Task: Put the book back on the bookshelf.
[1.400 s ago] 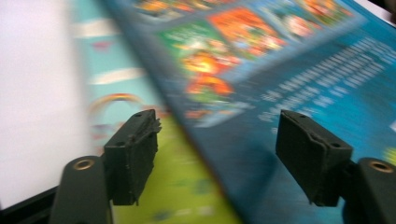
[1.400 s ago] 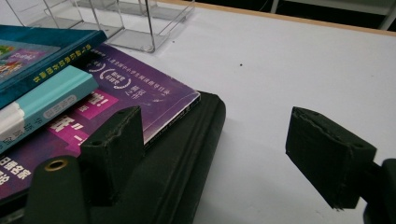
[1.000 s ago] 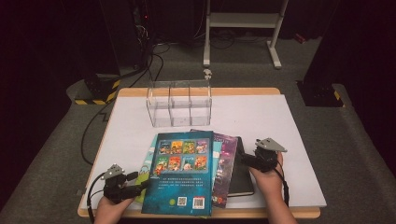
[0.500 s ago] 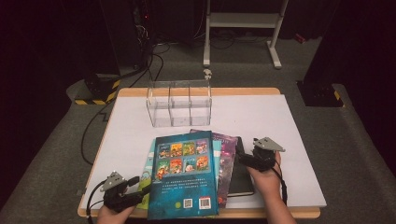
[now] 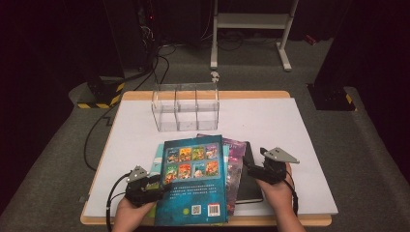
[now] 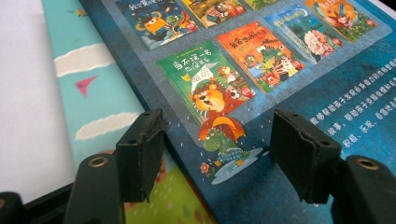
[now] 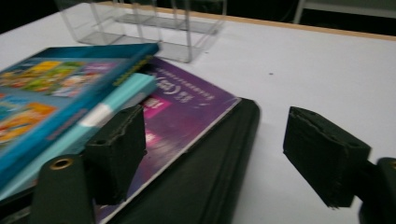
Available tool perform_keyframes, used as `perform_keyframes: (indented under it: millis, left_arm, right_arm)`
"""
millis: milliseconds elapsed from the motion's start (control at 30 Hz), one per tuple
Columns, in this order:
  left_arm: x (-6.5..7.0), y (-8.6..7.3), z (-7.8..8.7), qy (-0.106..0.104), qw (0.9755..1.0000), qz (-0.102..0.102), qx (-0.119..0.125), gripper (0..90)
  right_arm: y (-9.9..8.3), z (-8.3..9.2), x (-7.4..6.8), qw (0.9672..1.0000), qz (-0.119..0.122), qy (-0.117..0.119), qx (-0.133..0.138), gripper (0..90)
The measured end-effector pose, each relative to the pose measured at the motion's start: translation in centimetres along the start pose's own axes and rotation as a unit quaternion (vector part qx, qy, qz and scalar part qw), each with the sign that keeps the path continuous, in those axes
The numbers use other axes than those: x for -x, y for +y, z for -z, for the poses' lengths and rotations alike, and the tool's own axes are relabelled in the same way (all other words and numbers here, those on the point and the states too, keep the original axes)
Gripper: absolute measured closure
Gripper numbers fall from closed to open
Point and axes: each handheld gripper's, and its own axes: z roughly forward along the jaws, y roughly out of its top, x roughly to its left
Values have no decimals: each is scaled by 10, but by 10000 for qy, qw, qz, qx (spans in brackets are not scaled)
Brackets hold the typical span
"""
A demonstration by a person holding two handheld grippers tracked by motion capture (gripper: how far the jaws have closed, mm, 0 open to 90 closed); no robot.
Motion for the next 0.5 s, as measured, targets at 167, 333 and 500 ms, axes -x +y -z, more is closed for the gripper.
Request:
perform_keyframes:
  millis: [167,333,500]
  left_arm:
    - [7,13,-15,-172,9997,-191,8,361]
    - [17,28,-33,-381,9983,-445,14,360]
    - [19,33,-36,-367,9984,-431,-36,333]
  right_arm:
    - [-1,13,-16,9995,33,314,73,229]
    - [-4,18,-30,9985,111,536,-12,229]
    - [-7,17,-38,9976,142,670,-132,232]
